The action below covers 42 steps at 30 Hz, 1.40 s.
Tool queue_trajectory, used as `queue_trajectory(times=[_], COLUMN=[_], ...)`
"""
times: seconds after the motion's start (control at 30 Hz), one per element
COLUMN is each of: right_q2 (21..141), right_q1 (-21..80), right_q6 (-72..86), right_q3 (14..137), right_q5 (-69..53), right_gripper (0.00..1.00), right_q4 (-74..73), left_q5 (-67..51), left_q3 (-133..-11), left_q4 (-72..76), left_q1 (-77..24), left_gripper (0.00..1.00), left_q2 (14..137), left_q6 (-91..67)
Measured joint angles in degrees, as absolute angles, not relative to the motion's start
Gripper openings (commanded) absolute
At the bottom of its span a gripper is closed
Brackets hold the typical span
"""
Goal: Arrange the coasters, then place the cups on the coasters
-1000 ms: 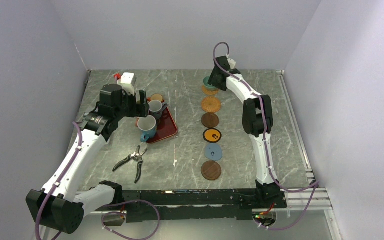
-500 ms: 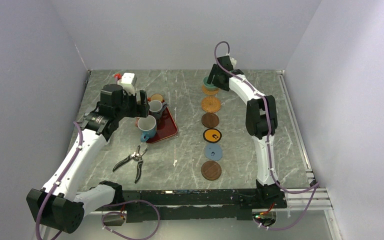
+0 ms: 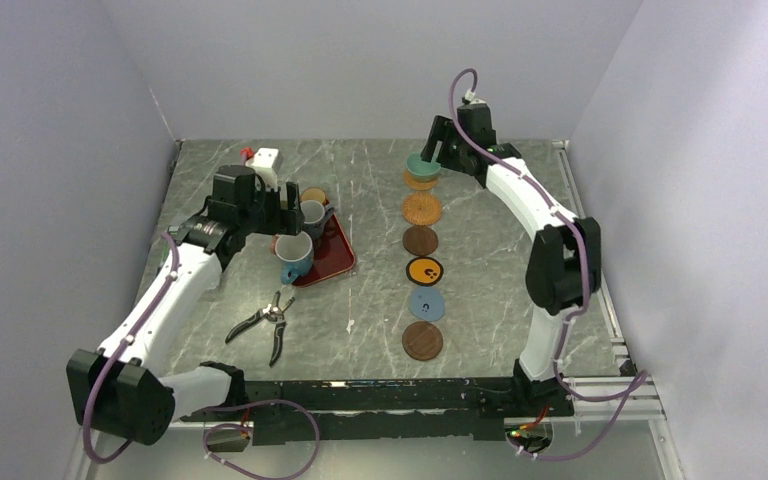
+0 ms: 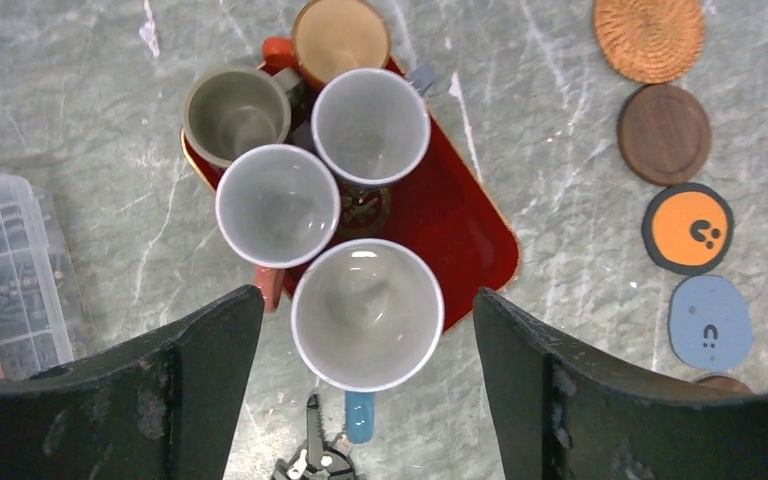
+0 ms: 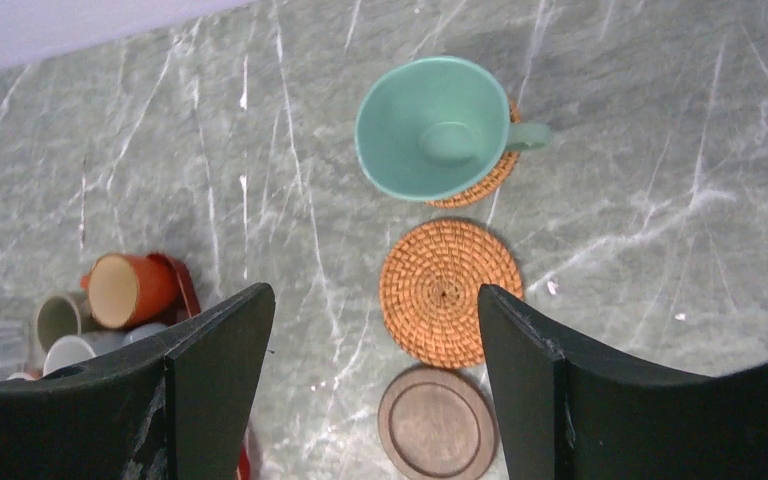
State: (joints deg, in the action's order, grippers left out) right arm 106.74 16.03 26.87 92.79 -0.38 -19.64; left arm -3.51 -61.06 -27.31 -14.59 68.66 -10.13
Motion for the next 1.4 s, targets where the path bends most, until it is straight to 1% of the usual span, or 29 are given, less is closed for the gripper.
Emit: queue_trajectory(times=[0.23, 0.4, 0.5, 0.67, 0.93, 1.03, 1.17, 1.4], right_q2=[93.8, 87.0, 84.2, 83.4, 83.5, 83.5, 83.5, 83.7], right_q1=[15.6, 15.4, 15.4, 15.4, 15.4, 15.4, 15.4, 15.4], right_q6=[23.6, 21.8, 21.2, 20.9, 21.0, 21.0, 21.2, 21.2], right_q3=[77.7, 70.2, 67.2, 65.9, 65.8, 65.7, 65.2, 64.8], right_q5=[-2.2, -2.9, -3.1, -3.7, -6.0, -6.4, -6.6, -6.7], right_gripper=[0.79, 0.79, 0.79, 0.78, 0.78, 0.77, 0.77, 0.77], right_q4=[-18.4, -18.4, -18.3, -18.1, -17.0, -16.5, -16.2, -16.2], left_q5=[-6.4, -8.0, -8.0, -8.3, -8.1, -8.1, -8.3, -8.6], left_q3=[-61.1, -60.8, -59.5, -55.9, -55.6, -55.6, -55.6, -56.2], left_q4=[-28.2, -29.1, -29.6, -30.3, -32.5, -32.5, -32.5, -32.8], left_q1=[-9.3, -9.2, -9.2, -9.2, -9.3, -9.3, -9.3, -10.6], left_gripper=[0.7, 0.62, 0.61, 0.57, 0.55, 0.5, 0.47, 0.35], left_q2=[74.7, 75.7, 75.4, 74.0, 74.1, 74.4, 76.2, 78.8], left_q6=[-10.6, -11.9, -12.8, -14.3, -14.7, -14.8, -14.8, -14.7])
